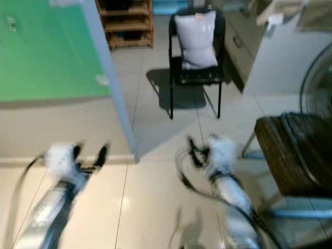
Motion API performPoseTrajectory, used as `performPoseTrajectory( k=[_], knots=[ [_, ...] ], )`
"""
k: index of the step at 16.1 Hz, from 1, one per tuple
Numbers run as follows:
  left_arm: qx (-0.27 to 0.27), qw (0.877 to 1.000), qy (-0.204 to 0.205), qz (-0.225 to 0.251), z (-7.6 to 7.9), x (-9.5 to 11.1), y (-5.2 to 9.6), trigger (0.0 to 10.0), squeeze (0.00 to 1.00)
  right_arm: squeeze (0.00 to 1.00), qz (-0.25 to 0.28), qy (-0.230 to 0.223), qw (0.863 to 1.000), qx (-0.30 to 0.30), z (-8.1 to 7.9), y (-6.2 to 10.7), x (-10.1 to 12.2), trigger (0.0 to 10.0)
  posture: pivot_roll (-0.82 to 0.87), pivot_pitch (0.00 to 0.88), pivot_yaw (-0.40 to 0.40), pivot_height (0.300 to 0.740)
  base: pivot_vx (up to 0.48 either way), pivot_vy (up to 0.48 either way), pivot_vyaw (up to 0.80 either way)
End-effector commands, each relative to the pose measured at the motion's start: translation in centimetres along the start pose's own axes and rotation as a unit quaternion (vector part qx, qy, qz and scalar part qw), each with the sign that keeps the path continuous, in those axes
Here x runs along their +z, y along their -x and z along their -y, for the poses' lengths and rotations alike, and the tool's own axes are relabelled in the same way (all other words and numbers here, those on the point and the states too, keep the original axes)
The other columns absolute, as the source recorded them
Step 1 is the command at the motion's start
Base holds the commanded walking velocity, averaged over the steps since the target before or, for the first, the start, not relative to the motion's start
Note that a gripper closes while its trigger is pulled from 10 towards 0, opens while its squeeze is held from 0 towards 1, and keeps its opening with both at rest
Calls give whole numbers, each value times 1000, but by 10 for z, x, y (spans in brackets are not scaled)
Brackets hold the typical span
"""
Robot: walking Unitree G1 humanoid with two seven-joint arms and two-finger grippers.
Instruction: Hang keys on a hook
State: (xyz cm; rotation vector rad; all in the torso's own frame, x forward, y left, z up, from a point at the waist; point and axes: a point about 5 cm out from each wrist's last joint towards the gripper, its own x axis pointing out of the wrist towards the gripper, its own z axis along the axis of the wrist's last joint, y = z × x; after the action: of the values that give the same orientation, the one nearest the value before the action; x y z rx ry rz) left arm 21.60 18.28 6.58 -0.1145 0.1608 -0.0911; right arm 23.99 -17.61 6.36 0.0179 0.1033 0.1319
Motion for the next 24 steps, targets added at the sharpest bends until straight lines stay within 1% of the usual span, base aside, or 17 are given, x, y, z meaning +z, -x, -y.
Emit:
performPoseTrajectory(
  k=[1,2,3,4,5,6,7,9,10,11,14,16,18,19,21,22,24],
  knots=[
    [0,1000,-11,6,-3,6,6,10000,0,0,-2,-12,1000,9,0,9,0,10000,-187,0,61,740,0,0,0],
    [7,1000,-22,2,-7,4,14,10000,0,0,-10,-1,1000,6,4,20,-5,10000,-181,0,62,740,0,0,0],
    [-5,999,-53,-7,-9,-1,27,10000,0,0,-22,-3,1000,-11,8,29,-9,10000,-175,14,71,740,0,0,0],
    [-6,998,-57,-9,-9,-2,29,10000,0,0,-23,-5,1000,-15,9,31,-9,10000,-175,14,71,740,0,0,0],
    [-5,1000,-30,-6,-7,-1,28,10000,0,0,-21,-9,1000,-21,9,28,-7,10000,-173,28,81,740,0,0,0],
    [-10,1000,-13,3,-2,2,18,10000,0,0,-8,-16,1000,-17,3,19,-4,10000,-181,21,94,740,0,0,0],
    [-16,1000,-12,7,2,4,11,10000,0,0,1,-18,1000,-10,-3,11,-2,10000,-184,19,95,740,0,0,0],
    [-12,1000,-23,5,0,6,-2,10000,0,0,5,-24,1000,-1,-12,0,0,10000,-191,5,97,740,0,0,0],
    [-19,999,-36,-1,0,5,-6,10000,0,0,5,-21,1000,6,-16,-3,0,10000,-192,0,95,740,-274,0,0],
    [-24,999,-35,-4,0,4,-10,10000,0,0,4,-20,1000,13,-18,-5,0,10000,-190,0,95,740,-274,398,0],
    [-23,1000,3,-12,2,4,-20,10000,0,0,-2,-35,999,2,-13,-14,1,10000,-189,0,97,740,-271,398,0],
    [-21,999,38,-11,5,4,-26,10000,0,0,-4,-31,1000,-1,-8,-16,1,10000,-188,4,97,740,-126,416,0],
    [-26,998,53,-10,10,6,-29,10000,0,0,-9,-36,999,-8,-4,-13,-1,10000,-193,6,99,740,0,424,0],
    [-31,998,47,-11,11,6,-30,10000,0,0,-9,-34,999,-6,-6,-13,-1,10000,-193,6,99,740,0,428,0],
    [-40,998,49,-13,12,9,-33,10000,0,0,-9,-34,999,-4,-8,-14,-2,10000,-194,6,103,740,0,435,0],
    [-45,998,37,-14,13,10,-35,10000,0,0,-9,-34,999,-4,-9,-14,-2,10000,-198,6,109,740,0,454,0],
    [-33,999,7,-15,11,11,-38,10000,0,0,-13,-35,999,-8,-7,-12,-4,10000,-208,7,114,740,0,231,0]
  ],
)
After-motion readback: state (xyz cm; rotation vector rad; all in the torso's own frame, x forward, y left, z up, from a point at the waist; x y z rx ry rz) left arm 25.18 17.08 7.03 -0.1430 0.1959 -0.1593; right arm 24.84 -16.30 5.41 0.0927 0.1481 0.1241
